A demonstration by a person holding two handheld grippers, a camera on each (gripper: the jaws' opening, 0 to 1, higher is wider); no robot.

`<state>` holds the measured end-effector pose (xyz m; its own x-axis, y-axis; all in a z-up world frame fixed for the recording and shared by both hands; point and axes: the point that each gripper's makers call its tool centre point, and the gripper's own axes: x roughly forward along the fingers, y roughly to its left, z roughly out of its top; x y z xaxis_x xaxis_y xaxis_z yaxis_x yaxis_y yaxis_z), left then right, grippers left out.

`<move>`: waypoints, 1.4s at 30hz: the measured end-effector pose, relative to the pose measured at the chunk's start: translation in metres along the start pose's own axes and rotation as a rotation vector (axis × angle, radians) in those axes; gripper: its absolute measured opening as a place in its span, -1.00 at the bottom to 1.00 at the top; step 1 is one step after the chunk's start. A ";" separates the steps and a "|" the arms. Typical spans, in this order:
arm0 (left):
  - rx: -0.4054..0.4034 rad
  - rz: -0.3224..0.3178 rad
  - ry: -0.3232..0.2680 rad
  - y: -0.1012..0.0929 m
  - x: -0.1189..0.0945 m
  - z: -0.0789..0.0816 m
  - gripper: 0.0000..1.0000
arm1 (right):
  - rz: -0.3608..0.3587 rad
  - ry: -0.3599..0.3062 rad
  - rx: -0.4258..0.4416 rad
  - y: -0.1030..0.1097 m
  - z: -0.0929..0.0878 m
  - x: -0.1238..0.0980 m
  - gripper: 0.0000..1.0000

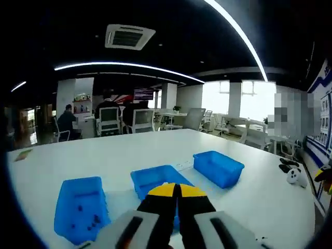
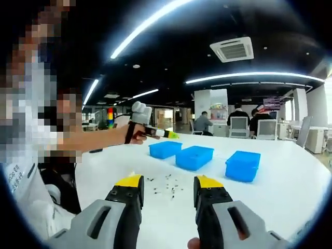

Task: Pick up the resistors one by one and place each resistor into its matching bin, sorting the parts by color and model until every resistor is separated into the correct bin for its type

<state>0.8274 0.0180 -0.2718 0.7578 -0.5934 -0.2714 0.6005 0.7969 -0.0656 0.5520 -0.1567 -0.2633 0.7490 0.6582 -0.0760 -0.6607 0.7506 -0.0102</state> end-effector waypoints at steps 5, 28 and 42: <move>-0.034 0.031 0.009 0.009 0.017 -0.002 -0.92 | -0.007 0.003 0.004 -0.003 -0.001 -0.001 -0.19; 0.054 0.078 -0.016 0.011 0.000 0.013 -0.42 | -0.012 0.017 0.011 -0.002 -0.003 0.000 -0.21; 0.045 -0.003 -0.107 -0.010 -0.091 0.024 -0.42 | -0.009 0.014 0.011 0.001 -0.003 0.000 -0.21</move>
<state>0.7589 0.0616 -0.2230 0.7774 -0.6065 -0.1666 0.6119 0.7906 -0.0227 0.5510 -0.1558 -0.2661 0.7544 0.6503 -0.0897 -0.6529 0.7575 0.0004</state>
